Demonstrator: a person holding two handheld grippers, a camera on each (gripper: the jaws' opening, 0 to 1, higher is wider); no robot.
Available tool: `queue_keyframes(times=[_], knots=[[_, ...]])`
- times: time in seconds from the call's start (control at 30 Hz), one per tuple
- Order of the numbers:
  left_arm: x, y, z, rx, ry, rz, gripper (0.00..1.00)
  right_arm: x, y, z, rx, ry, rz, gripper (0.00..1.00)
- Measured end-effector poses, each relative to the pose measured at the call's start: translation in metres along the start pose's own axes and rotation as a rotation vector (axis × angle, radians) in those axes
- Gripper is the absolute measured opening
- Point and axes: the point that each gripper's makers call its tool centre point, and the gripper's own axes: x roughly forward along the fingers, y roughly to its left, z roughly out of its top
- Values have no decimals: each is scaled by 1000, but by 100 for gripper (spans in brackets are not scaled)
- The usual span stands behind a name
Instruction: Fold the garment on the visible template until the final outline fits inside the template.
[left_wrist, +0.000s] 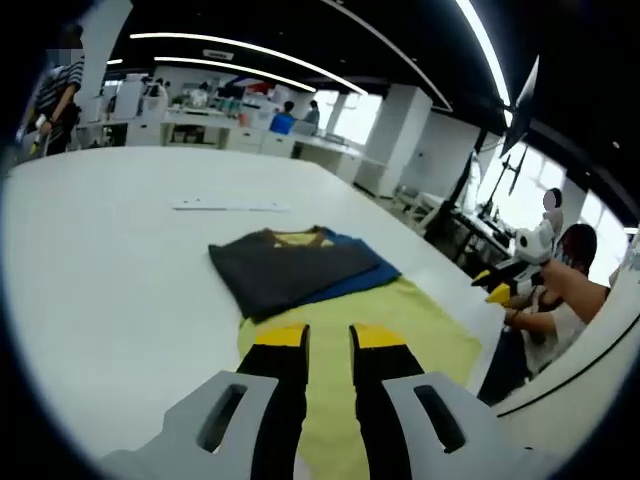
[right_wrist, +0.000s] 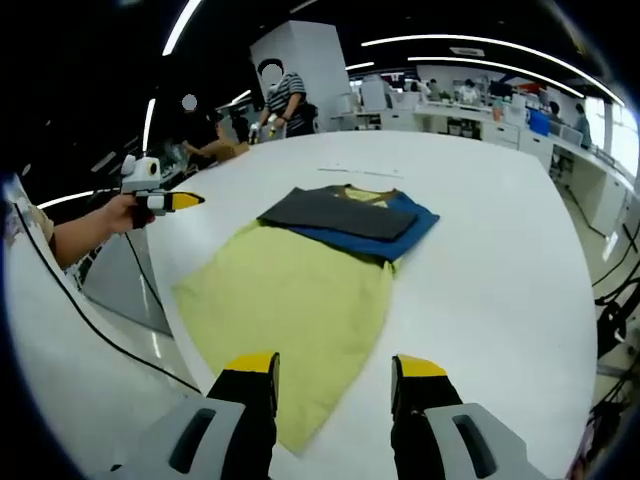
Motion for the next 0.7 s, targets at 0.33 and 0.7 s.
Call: queue_keyframes(times=[0.33,0.7], knots=[[-13,0,-21,-38,20,15,14,0,3,-7,1,16,3,41],[-19,2,-31,-42,46,29,15,2,0,-14,30,28,7,41]])
